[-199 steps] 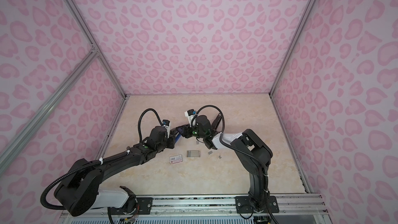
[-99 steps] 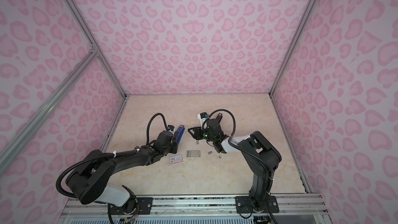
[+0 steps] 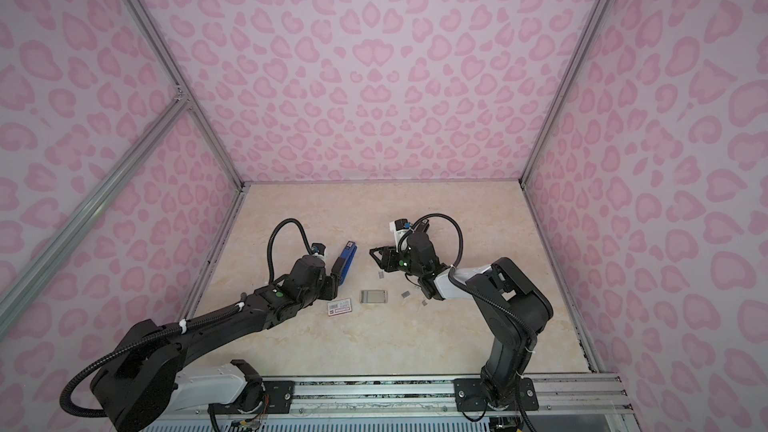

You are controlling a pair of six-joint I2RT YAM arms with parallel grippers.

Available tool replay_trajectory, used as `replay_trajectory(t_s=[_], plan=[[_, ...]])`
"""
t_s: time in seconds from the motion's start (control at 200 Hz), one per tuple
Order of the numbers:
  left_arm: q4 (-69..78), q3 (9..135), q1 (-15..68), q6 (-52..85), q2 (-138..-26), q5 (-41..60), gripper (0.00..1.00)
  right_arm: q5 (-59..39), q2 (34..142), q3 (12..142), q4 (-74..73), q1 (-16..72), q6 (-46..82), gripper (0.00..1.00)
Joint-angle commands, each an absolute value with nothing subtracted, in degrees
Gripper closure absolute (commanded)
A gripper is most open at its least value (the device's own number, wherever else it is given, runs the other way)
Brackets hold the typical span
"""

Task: Load the staples into the stapler

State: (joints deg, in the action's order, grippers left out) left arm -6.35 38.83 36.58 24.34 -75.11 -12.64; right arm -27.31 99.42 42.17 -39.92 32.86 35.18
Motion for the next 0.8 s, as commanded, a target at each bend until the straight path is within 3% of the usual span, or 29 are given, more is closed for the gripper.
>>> replay_trajectory(t_s=[0.0, 0.29, 0.435, 0.585, 0.695, 0.8], plan=[[-16.4, 45.3, 35.6, 25.0, -79.2, -13.0, 0.37, -28.5, 97.5, 41.3, -38.4, 33.3, 33.9, 0.54], [-27.5, 59.2, 33.9, 23.5, -92.3, -10.5, 0.37, -26.1, 88.6, 40.4, -21.6, 36.9, 25.5, 0.53], [-29.7, 62.3, 33.8, 23.0, -97.2, -11.0, 0.42, -25.4, 85.8, 38.5, -19.5, 37.8, 25.2, 0.54], [-29.3, 62.7, 33.8, 22.7, -99.6, -10.6, 0.62, -24.4, 84.4, 37.3, -19.6, 37.8, 25.6, 0.54], [-28.7, 62.6, 33.8, 22.6, -100.8, -10.5, 0.89, -24.0, 84.2, 37.3, -19.3, 37.8, 25.5, 0.54], [-28.6, 62.6, 33.8, 23.0, -102.4, -10.5, 0.97, -24.2, 84.0, 37.7, -18.7, 37.6, 25.3, 0.54]])
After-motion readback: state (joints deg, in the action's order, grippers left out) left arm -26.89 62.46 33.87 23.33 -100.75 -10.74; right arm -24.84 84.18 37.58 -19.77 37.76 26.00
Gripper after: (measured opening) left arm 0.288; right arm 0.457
